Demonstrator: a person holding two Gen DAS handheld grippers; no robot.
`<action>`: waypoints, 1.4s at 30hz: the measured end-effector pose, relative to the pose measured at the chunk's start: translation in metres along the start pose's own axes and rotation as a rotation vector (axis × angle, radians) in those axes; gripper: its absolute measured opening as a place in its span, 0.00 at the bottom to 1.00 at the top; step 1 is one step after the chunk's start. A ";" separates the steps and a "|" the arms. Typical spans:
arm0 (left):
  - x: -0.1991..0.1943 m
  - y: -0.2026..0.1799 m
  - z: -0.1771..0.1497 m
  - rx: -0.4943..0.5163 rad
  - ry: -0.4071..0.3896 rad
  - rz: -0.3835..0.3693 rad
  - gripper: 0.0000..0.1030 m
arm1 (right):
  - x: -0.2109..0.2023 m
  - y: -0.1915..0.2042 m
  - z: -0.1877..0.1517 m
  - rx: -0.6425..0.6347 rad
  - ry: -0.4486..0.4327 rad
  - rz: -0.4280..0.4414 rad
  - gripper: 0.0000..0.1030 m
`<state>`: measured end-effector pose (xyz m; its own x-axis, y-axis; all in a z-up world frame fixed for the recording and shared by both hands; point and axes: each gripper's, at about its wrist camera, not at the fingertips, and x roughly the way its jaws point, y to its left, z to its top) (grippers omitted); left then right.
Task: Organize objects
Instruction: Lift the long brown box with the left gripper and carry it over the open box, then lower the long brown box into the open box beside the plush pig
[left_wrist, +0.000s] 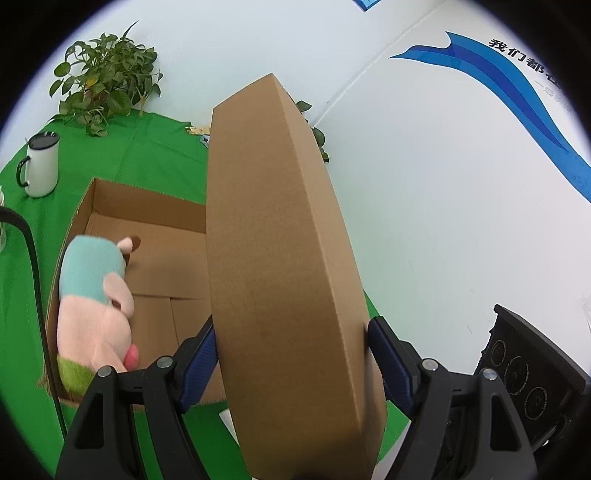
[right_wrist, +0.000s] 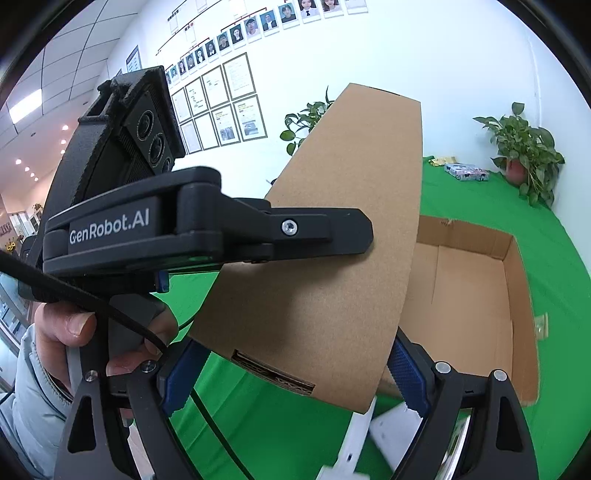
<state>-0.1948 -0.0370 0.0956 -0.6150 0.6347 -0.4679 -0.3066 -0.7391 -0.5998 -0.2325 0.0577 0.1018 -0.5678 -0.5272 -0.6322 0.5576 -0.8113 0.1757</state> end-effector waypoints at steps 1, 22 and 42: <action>0.001 0.000 0.004 0.004 -0.002 0.001 0.75 | 0.003 -0.003 0.007 -0.003 0.001 -0.002 0.85; 0.062 0.073 0.010 -0.082 0.109 0.095 0.75 | 0.104 -0.050 0.035 0.088 0.146 0.078 0.84; 0.106 0.109 -0.010 -0.145 0.225 0.231 0.77 | 0.174 -0.086 -0.012 0.200 0.229 0.194 0.84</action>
<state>-0.2860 -0.0483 -0.0260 -0.4753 0.5006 -0.7235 -0.0620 -0.8393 -0.5400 -0.3720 0.0383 -0.0321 -0.2999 -0.6239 -0.7216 0.4991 -0.7473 0.4387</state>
